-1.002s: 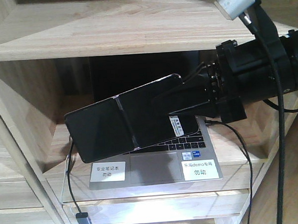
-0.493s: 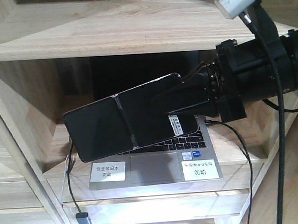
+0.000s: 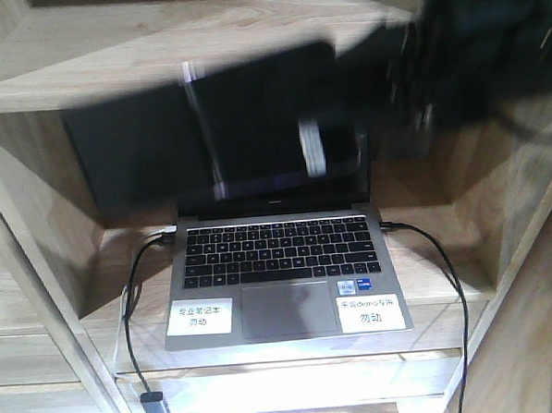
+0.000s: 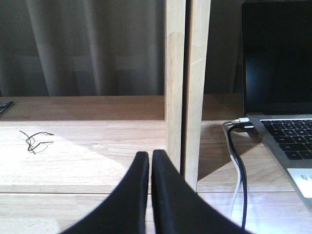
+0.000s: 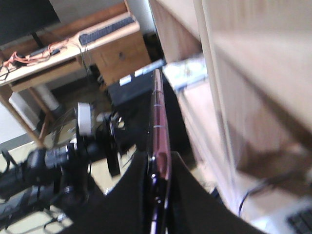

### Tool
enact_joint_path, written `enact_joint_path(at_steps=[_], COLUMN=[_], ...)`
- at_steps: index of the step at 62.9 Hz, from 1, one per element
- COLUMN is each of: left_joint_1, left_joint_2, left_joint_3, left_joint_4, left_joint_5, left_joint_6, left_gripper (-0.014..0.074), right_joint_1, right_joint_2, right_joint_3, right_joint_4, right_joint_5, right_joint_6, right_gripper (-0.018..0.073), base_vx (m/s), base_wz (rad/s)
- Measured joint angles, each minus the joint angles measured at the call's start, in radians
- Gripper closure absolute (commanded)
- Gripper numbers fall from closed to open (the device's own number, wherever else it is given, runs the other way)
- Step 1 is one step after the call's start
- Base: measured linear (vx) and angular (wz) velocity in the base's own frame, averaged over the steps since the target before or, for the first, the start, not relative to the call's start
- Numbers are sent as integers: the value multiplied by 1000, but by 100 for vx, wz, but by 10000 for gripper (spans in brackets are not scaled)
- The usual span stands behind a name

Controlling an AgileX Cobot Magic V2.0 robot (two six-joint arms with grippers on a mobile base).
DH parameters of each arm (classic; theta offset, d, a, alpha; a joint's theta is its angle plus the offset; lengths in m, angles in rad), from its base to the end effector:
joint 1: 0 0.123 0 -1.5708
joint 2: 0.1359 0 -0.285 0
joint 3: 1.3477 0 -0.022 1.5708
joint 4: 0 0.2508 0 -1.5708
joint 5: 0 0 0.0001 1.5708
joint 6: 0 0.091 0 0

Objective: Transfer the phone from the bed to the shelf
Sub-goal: 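Raise the held phone with the right gripper above the upper shelf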

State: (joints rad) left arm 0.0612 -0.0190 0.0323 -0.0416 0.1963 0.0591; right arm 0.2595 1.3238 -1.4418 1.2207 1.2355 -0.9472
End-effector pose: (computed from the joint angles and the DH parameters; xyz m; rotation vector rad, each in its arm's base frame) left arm 0.0557 0.0027 0.1855 -0.0302 1.6930 0.0527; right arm 0.2158 0.1408 0.4561 -1.0565 1.6995 1.1763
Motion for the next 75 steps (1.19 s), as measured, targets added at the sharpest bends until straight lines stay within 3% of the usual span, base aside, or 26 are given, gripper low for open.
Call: enact_joint_path(at_steps=[19, 50, 64, 75], left_joint_1=[0, 0, 0, 0], left_joint_2=[0, 0, 0, 0], left_joint_3=[0, 0, 0, 0], left_joint_4=[0, 0, 0, 0], left_joint_5=[0, 0, 0, 0], left_joint_6=[0, 0, 0, 0], left_gripper=[595, 595, 595, 595], right_joint_1=[0, 22, 98, 110], right_joint_2=[46, 455, 588, 651], right_joint_3=[-233, -621, -707, -711], right_joint_4=[22, 58, 43, 31], right_joint_5=[-116, -201, -311, -339], right_joint_6=[18, 22, 30, 36], right_gripper=[561, 561, 561, 561], base_vx=[0, 0, 0, 0], base_wz=[0, 0, 0, 0])
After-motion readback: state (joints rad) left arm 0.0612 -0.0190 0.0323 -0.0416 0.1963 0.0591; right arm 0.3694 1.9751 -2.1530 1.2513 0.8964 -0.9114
